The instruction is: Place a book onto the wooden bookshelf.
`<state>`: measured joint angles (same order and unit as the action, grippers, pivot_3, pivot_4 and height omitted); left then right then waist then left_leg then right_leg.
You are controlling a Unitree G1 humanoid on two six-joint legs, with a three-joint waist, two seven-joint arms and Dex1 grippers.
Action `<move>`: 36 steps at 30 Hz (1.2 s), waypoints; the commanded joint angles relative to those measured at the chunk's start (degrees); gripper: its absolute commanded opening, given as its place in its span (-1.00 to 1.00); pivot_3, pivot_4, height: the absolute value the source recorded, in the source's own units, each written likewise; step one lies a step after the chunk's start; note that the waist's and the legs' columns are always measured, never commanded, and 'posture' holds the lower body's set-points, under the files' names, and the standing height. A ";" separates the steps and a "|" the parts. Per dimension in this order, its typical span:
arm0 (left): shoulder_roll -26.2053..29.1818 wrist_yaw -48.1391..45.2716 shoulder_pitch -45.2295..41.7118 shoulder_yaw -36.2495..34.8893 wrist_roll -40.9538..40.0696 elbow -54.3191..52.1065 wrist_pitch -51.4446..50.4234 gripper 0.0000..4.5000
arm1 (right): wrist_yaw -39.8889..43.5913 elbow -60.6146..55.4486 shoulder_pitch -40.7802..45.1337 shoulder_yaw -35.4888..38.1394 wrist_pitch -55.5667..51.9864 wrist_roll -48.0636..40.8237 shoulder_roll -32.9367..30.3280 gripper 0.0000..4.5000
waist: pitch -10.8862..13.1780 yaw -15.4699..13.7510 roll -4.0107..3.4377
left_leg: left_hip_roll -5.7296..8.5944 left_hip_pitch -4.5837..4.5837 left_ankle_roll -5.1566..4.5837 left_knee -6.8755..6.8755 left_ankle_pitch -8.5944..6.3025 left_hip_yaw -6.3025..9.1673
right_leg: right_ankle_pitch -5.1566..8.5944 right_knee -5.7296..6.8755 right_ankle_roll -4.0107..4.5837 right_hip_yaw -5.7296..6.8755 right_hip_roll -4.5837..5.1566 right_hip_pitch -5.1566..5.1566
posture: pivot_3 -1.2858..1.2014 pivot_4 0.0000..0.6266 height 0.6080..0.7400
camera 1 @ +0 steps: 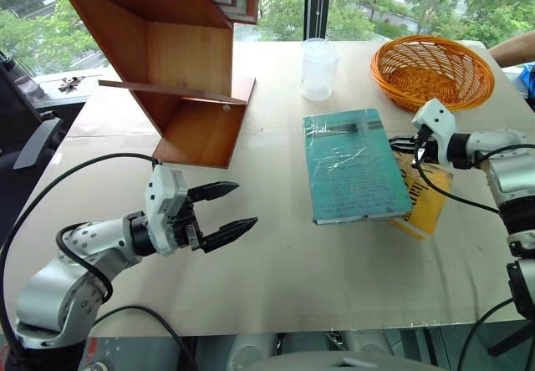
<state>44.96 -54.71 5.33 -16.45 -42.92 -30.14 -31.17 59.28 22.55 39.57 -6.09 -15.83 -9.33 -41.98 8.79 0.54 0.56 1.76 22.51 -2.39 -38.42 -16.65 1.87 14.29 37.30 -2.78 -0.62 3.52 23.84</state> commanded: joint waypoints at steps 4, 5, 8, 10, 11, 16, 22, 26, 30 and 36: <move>-0.70 10.34 -6.26 -0.37 -11.21 1.69 -15.65 1.00 | -0.39 -17.70 -12.00 14.79 -6.22 -8.55 -7.04 -0.63 | 0.04 -1.47 -0.08 | 0.04 0.12 -0.01 -0.07 0.00 0.11 | 0.00 0.01 -0.01 0.09 0.05 0.03 | 0.03 -0.52 1.00; -0.81 12.22 -7.55 -0.53 -13.57 2.43 -18.59 1.00 | 0.40 -21.37 -14.85 17.22 -6.66 -10.79 -7.60 -0.43 | 0.04 -1.43 -0.08 | 0.05 0.12 -0.01 -0.08 0.00 0.11 | 0.00 0.02 -0.01 0.08 0.05 0.03 | 0.03 -0.52 1.00; -0.89 17.44 -12.44 0.43 -21.94 6.51 -28.82 1.00 | 5.86 -37.51 -29.89 30.04 -9.89 -21.45 -8.96 0.15 | 0.00 -1.36 -0.07 | 0.01 0.11 -0.01 -0.11 -0.01 0.18 | 0.00 0.10 -0.01 0.11 0.01 0.02 | 0.03 -0.52 1.00; -3.34 22.83 -17.03 1.28 -27.14 12.36 -35.07 1.00 | 6.91 -48.08 -39.95 39.98 -14.98 -31.12 -7.11 0.50 | -0.02 -1.89 -0.12 | 0.00 0.11 -0.01 -0.08 -0.01 0.25 | 0.00 0.15 -0.02 0.16 -0.03 0.01 | 0.03 -0.52 1.00; -4.74 25.52 -19.35 1.87 -29.73 15.56 -38.23 1.00 | 6.68 -52.71 -44.96 44.21 -16.49 -34.76 -5.97 0.68 | -0.03 -2.05 -0.15 | 0.00 0.11 -0.01 -0.09 -0.01 0.33 | 0.01 0.18 -0.02 0.21 -0.02 -0.02 | 0.03 -0.52 1.00; -13.03 34.52 -28.68 2.85 -35.60 28.71 -45.23 1.00 | 1.20 -66.28 -58.88 52.72 -17.80 -42.24 -0.55 0.99 | 0.00 -1.36 0.10 | 0.07 -0.34 -0.27 -0.47 -0.16 0.17 | -0.03 0.56 -0.09 -0.06 -0.06 -0.41 | 0.03 -0.52 1.00; -24.59 38.13 -38.40 4.69 -31.94 44.84 -46.08 1.00 | -4.92 -72.73 -66.11 53.08 -14.93 -41.81 3.86 0.99 | -0.02 -1.38 0.23 | 0.03 -0.90 -0.27 -0.76 -0.15 0.22 | -0.04 0.64 -0.08 -0.07 -0.28 -1.04 | 0.03 -0.52 1.00; -30.14 35.27 -41.37 7.44 -25.82 51.20 -44.32 1.00 | -7.46 -74.96 -68.97 54.38 -13.82 -43.17 4.52 0.99 | -0.03 -1.30 0.27 | 0.08 -0.86 -0.24 -0.82 -0.13 0.19 | -0.04 0.59 -0.09 -0.11 -0.39 -1.06 | 0.03 -0.52 1.00; -33.73 31.09 -42.46 10.48 -19.46 54.83 -41.86 1.00 | -8.43 -77.31 -73.50 56.30 -11.99 -44.79 5.77 0.99 | -0.04 -1.37 0.27 | 0.03 -0.80 0.01 -0.72 -0.01 0.22 | -0.02 0.53 -0.09 -0.09 -0.31 -1.02 | 0.03 -0.52 1.00; -35.65 24.30 -43.58 11.09 -13.99 57.73 -38.48 0.41 | -9.88 -78.59 -77.87 55.93 -9.14 -43.92 7.49 1.00 | -0.07 -1.49 0.26 | 0.04 -0.78 -0.04 -0.69 -0.04 0.22 | -0.01 0.42 -0.10 -0.10 -0.23 -1.04 | 0.03 -0.52 1.00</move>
<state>9.83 -28.26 -38.02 -5.01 -57.49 27.07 -69.93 50.34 -54.78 -37.77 48.47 -26.77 -53.08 -34.90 8.72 -0.95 0.82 1.81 21.73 -2.49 -39.10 -16.72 2.09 14.27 37.72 -2.88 -0.73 3.29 22.80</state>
